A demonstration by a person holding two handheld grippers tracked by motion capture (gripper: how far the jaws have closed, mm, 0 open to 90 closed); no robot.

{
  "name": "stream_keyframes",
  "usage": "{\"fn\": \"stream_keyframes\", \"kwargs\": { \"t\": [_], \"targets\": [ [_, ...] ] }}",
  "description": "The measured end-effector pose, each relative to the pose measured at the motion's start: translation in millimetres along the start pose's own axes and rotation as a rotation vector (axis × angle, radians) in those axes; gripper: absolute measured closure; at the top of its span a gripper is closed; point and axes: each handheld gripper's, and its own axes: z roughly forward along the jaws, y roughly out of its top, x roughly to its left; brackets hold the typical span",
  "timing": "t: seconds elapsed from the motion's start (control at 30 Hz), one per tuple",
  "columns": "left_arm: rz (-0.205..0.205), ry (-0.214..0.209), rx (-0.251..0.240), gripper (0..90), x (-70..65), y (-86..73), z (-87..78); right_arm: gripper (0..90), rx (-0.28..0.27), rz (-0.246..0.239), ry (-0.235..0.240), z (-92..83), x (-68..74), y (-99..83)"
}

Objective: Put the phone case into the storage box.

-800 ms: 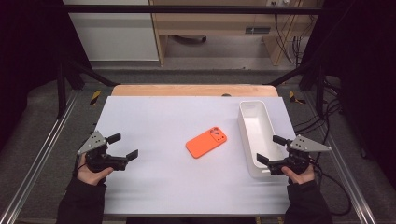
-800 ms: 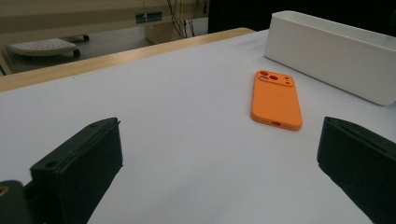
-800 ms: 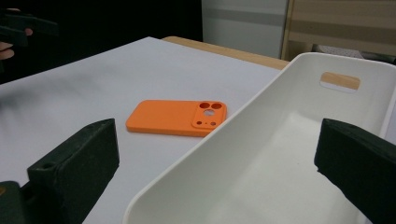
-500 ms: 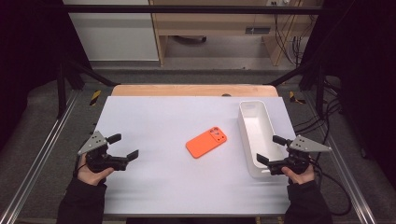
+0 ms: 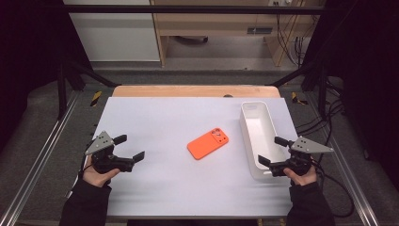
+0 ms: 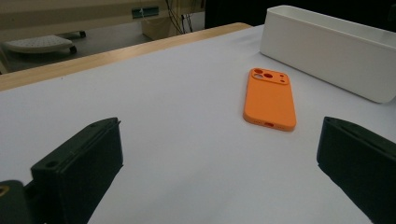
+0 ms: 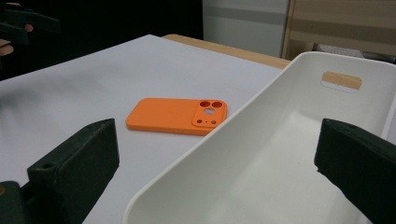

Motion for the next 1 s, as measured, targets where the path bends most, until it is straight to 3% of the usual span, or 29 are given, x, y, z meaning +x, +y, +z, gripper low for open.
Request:
{"fn": "stream_keyframes", "kwargs": {
  "t": [1.0],
  "targets": [
    [0.045, -0.035, 0.047, 0.0, -33.9, 21.8, 27.5, 0.6, 0.003, 0.001, -0.007, -1.2, 0.4, 0.3]
  ]
}}
